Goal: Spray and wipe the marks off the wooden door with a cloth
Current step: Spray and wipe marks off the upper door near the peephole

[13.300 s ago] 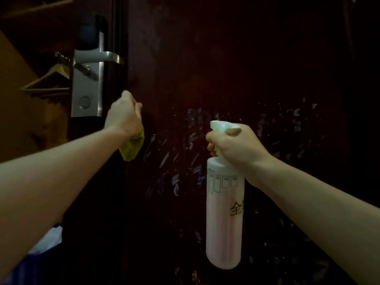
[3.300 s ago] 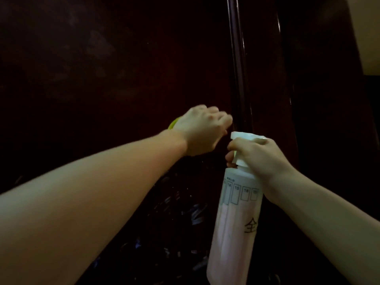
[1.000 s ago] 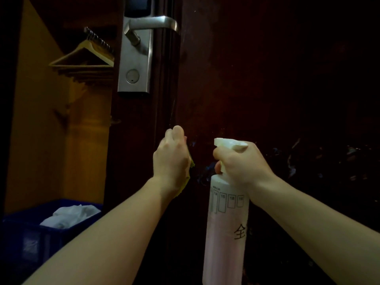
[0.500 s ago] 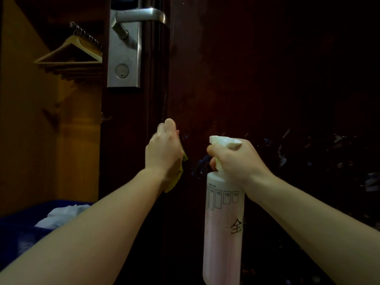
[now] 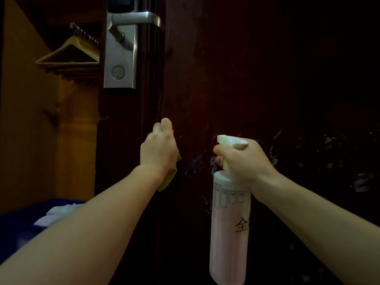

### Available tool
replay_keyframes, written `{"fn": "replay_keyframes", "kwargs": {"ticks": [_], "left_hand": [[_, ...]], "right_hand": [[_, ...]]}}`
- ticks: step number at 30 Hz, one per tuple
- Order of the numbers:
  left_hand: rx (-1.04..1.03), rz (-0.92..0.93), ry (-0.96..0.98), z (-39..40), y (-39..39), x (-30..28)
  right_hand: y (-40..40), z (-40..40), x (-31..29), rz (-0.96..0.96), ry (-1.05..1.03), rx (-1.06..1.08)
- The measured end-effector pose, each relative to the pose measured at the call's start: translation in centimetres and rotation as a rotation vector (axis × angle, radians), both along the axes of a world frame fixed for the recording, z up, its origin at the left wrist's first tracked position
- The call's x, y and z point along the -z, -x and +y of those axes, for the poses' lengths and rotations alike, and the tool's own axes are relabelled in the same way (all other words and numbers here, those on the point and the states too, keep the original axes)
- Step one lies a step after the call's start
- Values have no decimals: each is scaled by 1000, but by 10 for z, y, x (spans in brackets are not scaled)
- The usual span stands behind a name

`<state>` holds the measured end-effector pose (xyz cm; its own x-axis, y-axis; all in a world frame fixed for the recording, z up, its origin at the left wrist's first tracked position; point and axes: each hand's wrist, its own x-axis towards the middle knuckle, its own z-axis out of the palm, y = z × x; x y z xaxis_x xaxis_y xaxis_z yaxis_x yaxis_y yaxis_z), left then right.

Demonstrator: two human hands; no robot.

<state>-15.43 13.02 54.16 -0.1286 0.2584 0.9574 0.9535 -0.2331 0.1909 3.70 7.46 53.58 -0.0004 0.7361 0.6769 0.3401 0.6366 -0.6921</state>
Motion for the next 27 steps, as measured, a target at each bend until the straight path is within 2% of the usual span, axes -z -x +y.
{"fn": "replay_keyframes", "kwargs": {"ticks": [6, 11, 18, 27], "left_hand": [[-18, 0, -6, 0, -1, 1], [-43, 1, -24, 0, -2, 2], [-55, -2, -29, 0, -4, 2], [-63, -3, -26, 0, -4, 2]], "right_hand": [[-8, 0, 1, 0, -21, 57], [-12, -3, 4, 4, 3, 8], [-23, 1, 4, 15, -30, 100], [-13, -3, 16, -94, -37, -23]]}}
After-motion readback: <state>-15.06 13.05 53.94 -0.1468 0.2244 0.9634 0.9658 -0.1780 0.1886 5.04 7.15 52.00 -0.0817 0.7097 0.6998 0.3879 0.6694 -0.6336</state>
